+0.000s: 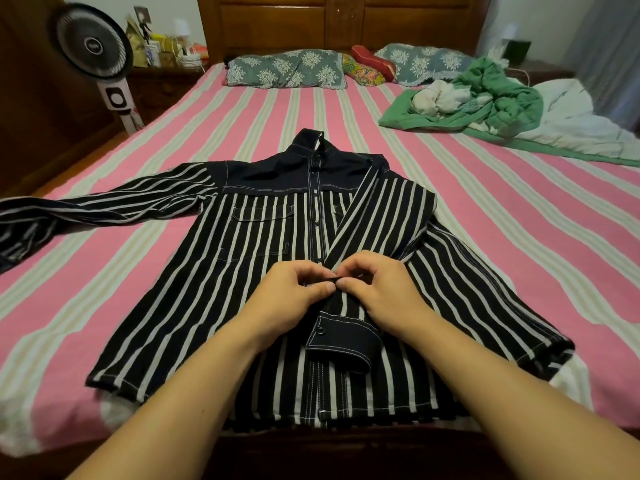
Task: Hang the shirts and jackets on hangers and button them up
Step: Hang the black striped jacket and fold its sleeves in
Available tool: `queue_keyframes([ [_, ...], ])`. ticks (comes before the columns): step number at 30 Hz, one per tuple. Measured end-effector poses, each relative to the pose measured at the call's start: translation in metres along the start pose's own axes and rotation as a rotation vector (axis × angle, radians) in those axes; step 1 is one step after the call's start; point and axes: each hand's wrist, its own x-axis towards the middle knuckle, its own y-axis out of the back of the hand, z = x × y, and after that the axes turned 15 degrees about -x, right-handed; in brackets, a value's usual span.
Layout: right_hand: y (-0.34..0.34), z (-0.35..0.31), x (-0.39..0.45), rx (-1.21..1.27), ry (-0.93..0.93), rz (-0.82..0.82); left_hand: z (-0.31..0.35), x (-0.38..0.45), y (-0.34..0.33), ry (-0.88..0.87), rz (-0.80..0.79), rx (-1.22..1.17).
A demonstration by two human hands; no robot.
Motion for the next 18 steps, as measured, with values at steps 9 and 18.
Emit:
queue_keyframes([
  [9,-0.005,-0.001,0.001,-0.134,0.037,-0.009,-0.003,0.005,0.004,-0.047,-0.028,0.122],
  [18,0.006,0.007,0.006,-0.068,0.034,-0.082,-0.006,-0.001,-0.003,-0.488,0.052,0.589],
])
